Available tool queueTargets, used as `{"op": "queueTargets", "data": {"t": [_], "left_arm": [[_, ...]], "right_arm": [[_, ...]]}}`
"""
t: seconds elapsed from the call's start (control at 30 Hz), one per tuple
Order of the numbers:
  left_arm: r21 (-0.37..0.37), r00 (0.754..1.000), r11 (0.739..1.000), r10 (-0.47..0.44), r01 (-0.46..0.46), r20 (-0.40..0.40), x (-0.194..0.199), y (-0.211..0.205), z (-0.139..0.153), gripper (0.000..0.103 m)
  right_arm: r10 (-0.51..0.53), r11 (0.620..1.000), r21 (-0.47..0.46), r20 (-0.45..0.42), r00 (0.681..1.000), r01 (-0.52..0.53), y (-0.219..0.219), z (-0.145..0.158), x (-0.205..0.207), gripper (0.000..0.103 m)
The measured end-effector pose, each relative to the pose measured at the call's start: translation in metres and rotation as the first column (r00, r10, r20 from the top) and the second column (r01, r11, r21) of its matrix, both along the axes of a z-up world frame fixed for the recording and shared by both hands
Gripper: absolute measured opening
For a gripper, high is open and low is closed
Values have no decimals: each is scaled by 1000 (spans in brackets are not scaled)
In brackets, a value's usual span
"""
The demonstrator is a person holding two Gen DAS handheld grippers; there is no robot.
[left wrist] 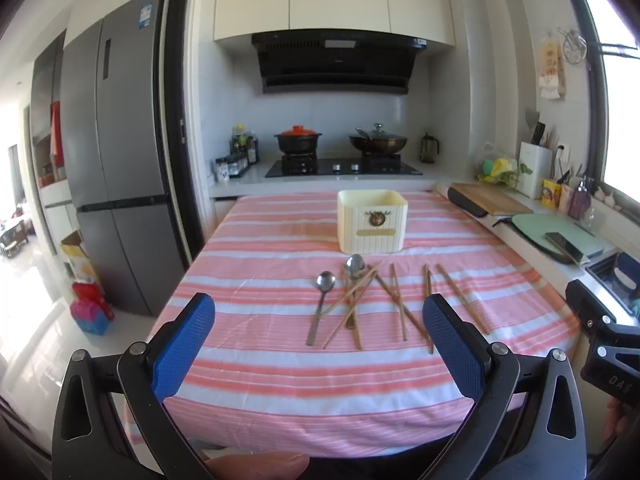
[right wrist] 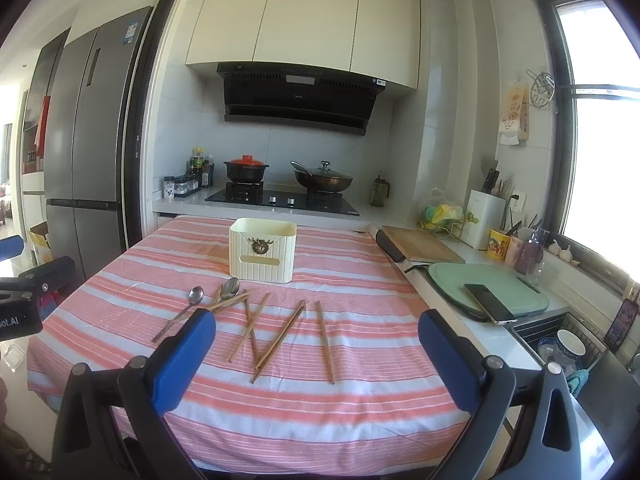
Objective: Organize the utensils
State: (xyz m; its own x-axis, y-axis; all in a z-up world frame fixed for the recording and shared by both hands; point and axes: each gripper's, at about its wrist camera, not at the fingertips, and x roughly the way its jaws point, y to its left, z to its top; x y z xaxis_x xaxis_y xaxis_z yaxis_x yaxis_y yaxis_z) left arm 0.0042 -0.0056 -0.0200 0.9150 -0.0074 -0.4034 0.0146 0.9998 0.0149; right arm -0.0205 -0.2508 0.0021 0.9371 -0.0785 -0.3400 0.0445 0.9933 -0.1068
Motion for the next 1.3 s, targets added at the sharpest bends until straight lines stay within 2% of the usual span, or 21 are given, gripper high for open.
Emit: {"op": "queueTargets", "data": {"t": [1.3], "left_arm": [[6,1000,1000,-7,7,-19,4,-3,1,103]], "right_arm": [[4,1000,14,-10,1000,-3,-3,-2,4,103]]}}
